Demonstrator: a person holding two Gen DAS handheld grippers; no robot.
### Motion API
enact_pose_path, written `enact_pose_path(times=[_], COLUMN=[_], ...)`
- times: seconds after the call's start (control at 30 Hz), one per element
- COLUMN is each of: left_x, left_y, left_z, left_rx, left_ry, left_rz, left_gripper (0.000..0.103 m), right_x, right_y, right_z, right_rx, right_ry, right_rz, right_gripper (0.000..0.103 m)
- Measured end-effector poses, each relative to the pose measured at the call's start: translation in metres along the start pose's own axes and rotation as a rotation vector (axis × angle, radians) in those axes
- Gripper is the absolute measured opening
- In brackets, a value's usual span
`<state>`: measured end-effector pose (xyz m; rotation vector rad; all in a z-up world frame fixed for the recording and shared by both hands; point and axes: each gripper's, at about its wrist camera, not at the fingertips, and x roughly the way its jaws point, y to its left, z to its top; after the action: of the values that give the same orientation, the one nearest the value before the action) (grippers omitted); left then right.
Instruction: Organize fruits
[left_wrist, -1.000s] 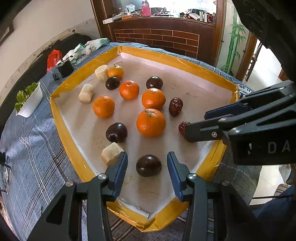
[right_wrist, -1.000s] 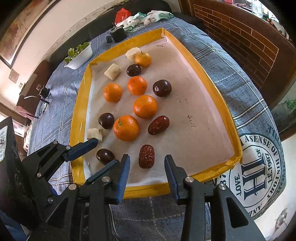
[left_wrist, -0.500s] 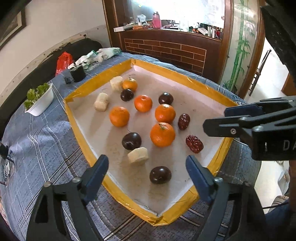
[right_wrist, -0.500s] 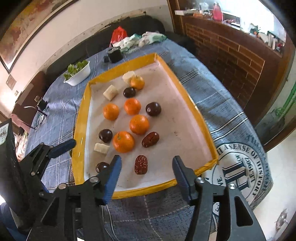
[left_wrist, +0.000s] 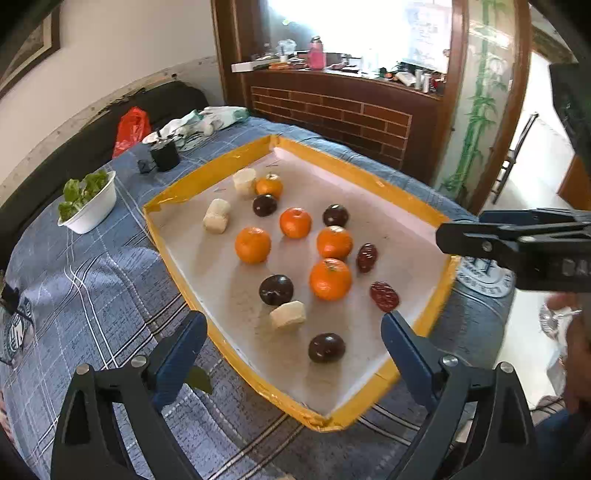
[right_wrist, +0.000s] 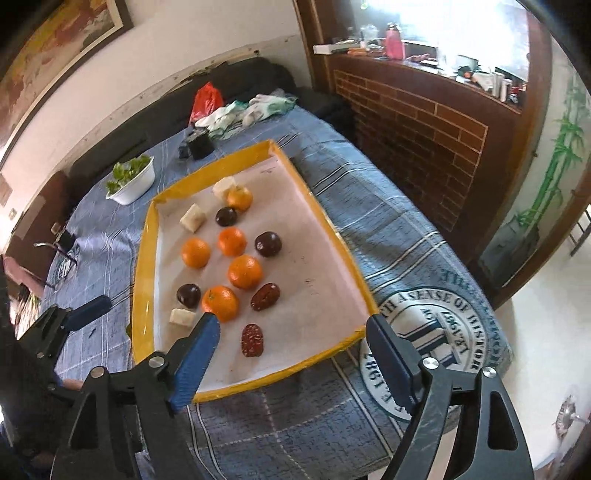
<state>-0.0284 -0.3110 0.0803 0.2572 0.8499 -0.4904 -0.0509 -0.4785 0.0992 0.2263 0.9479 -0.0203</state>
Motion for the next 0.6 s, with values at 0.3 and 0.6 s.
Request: enact_pose_path(times=[0.3, 0.6], left_x=[-0.032, -0.04], left_y=[0.016, 0.026], left_z=[-0.002, 0.0], left_rx=[-0.044, 0.019], left_ry=[-0.017, 0.05], left_rz=[-0.027, 0.15], left_gripper=[0.103, 0.103], right_x=[-0.018, -0.027], right_y=[0.004, 0.011], right_z=[-0.009, -0.014], right_rx=[-0.001, 0.007], right_ry=[-0.016, -0.021], right_rz=[-0.003, 0.011], right_gripper=[0.089, 0.095])
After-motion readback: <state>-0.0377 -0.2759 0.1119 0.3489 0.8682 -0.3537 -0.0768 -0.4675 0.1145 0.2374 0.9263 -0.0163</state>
